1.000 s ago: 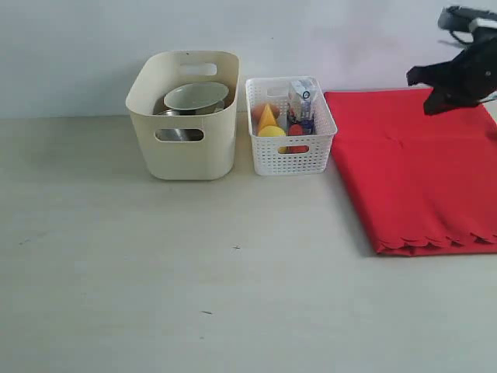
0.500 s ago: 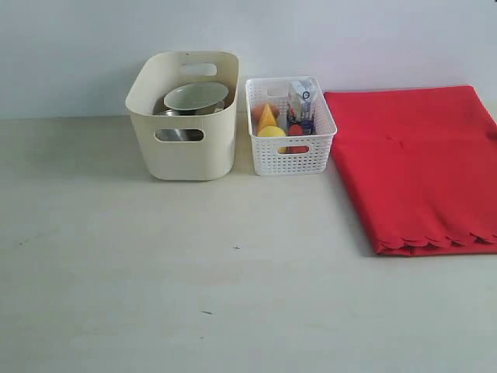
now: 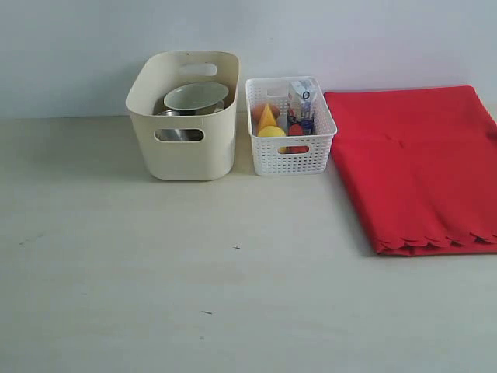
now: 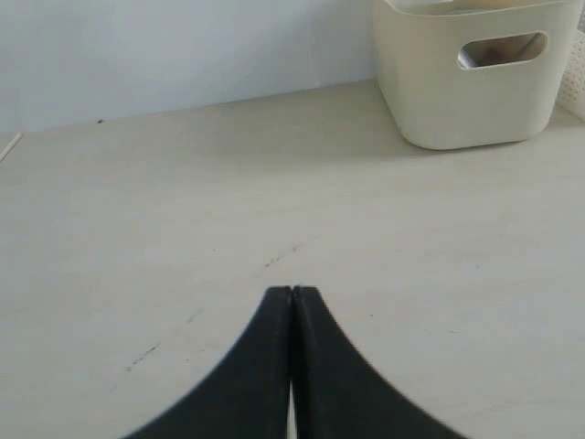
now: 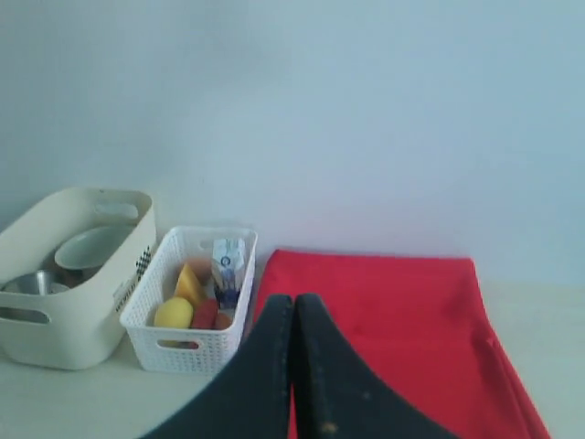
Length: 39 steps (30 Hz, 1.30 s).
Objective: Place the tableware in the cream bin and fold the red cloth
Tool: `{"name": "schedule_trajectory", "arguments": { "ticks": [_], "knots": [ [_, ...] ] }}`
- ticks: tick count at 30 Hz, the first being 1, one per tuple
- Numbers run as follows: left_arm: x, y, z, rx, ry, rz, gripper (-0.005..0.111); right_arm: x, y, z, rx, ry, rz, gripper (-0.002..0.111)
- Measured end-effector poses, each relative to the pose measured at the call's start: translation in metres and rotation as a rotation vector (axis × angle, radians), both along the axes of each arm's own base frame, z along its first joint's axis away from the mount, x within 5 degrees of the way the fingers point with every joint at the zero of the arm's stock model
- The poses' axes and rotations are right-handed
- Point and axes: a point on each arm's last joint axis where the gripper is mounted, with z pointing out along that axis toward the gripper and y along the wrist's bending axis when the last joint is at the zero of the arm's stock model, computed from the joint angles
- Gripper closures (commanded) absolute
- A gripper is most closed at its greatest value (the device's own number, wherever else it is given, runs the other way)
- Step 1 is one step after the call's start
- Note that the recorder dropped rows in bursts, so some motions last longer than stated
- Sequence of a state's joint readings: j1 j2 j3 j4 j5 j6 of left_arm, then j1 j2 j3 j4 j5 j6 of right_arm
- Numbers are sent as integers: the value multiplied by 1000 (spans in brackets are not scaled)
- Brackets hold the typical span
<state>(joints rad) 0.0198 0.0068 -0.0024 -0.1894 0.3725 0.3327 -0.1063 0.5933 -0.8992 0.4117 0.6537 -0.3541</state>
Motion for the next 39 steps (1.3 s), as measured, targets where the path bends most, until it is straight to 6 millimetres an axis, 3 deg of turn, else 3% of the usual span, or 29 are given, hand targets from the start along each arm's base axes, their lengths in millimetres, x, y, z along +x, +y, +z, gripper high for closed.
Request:
{"name": "schedule_trajectory", "arguments": {
  "ticks": [7,13,20,26,39],
  "knots": [
    [0,0,0,0,0,0,107,-62,7,-14,-13,-159,-1,108],
    [0,0,0,0,0,0,107,-88,9,-44,-23,-214,0,108],
    [0,0,0,0,0,0,107,-93,10,-74,2,-239,-1,108],
    [0,0,0,0,0,0,107,-101,11,-75,4,-279,1,108],
    [0,0,0,0,0,0,107,-98,7,-76,-45,-320,-42,108]
  ]
}}
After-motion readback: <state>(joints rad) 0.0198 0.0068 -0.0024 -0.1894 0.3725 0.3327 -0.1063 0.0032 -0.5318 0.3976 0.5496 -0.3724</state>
